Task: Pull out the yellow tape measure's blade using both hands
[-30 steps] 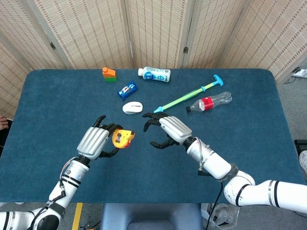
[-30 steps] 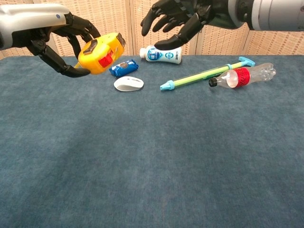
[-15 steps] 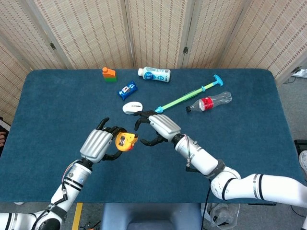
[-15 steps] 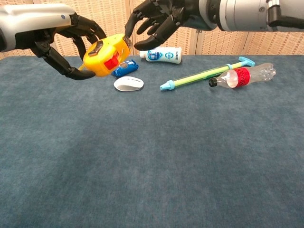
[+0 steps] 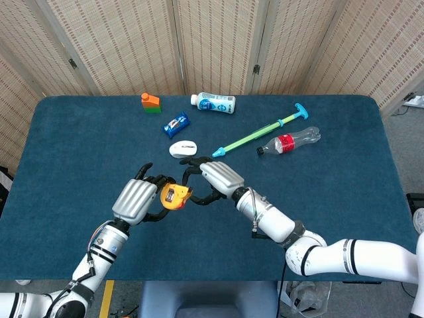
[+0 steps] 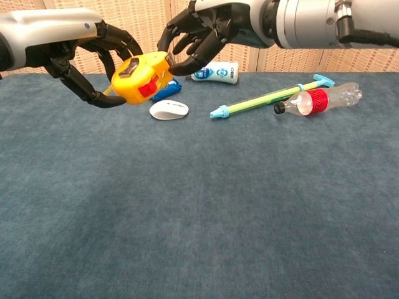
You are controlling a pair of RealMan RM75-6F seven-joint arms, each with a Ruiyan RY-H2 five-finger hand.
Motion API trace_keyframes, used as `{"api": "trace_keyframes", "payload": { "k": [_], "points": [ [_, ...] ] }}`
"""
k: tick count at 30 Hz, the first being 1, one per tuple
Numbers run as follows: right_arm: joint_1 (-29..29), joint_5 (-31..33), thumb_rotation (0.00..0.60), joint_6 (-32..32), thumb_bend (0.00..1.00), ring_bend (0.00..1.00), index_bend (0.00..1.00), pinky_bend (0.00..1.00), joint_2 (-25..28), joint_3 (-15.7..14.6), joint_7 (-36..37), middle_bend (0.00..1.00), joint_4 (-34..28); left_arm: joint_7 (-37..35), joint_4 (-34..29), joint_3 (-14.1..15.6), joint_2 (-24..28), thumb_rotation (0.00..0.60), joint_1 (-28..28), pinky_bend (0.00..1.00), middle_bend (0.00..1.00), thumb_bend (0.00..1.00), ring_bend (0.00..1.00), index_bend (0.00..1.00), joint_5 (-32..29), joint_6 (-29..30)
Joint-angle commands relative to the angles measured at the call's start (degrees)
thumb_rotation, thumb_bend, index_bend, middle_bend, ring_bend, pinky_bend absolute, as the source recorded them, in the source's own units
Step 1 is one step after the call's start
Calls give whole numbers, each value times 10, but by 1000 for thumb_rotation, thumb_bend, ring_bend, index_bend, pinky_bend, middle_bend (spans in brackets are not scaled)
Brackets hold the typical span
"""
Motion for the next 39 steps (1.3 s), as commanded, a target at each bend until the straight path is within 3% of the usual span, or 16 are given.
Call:
{"api": "trace_keyframes", "payload": {
  "k": [1, 22, 39],
  "points": [
    [-1, 2, 600, 2, 361, 135, 450, 87, 1, -1, 0, 165, 1, 0, 1, 1, 0, 600, 0, 82, 506, 343, 405, 517, 0, 1],
    [2, 3, 600, 0, 361, 148, 551, 88, -6, -7, 8, 179, 14, -5, 12, 7, -6, 600, -6, 82, 506, 343, 405, 517, -5, 1],
    [6, 10, 600, -2, 361, 156, 573, 88, -10, -9, 6, 186, 23, -6, 23, 9, -13, 600, -9, 82, 506, 343, 405, 517, -6, 1]
  ]
}}
